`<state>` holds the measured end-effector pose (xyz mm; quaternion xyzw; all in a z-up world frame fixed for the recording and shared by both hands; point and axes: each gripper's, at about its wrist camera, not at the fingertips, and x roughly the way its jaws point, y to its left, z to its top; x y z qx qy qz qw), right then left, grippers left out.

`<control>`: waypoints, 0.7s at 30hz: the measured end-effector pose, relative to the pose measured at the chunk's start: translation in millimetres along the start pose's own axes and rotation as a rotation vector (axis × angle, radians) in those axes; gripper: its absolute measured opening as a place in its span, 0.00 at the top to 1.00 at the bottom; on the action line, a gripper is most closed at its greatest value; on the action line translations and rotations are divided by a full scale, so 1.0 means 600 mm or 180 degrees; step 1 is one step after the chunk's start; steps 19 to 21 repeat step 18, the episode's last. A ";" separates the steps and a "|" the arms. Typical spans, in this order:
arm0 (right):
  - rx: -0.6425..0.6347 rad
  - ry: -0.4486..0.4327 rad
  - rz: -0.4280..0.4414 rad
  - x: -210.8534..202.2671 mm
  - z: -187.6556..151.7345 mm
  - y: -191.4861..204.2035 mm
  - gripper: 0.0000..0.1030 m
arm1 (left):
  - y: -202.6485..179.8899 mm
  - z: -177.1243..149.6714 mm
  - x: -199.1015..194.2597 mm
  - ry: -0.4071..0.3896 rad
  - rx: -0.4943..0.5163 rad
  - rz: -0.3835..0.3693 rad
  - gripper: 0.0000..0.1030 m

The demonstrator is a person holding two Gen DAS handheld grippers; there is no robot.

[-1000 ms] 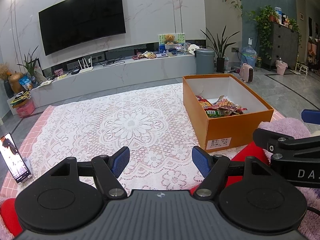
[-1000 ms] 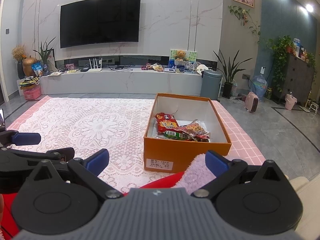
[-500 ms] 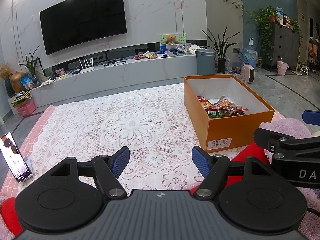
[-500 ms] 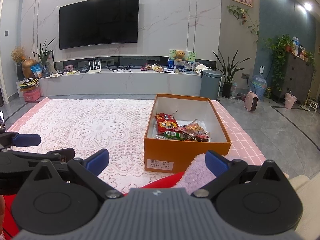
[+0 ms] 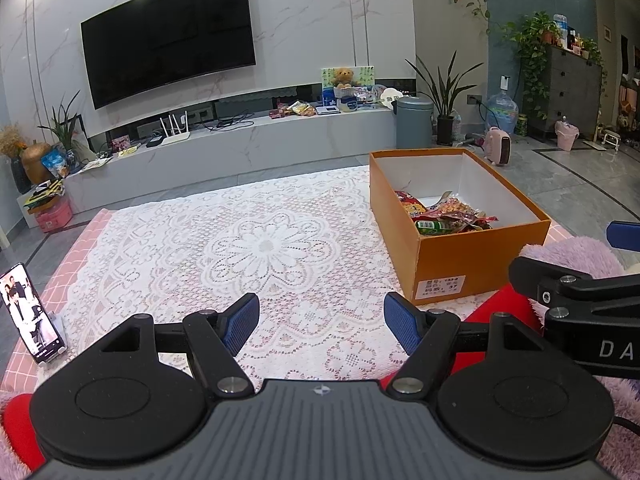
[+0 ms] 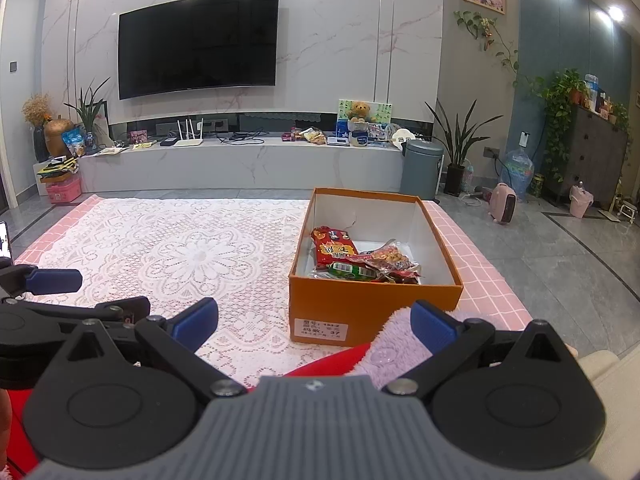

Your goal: Organize snacks

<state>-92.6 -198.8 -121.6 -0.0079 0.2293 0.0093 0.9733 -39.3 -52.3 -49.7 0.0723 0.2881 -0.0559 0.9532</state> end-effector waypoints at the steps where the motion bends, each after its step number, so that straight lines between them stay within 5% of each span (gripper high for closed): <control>1: 0.0004 0.0002 -0.0002 0.000 -0.001 0.001 0.03 | 0.000 0.000 -0.001 -0.0007 0.0008 0.0002 0.19; 21: 0.0034 -0.0004 -0.0008 -0.001 0.001 0.006 0.03 | 0.003 0.002 -0.008 0.0004 -0.0053 -0.0037 0.19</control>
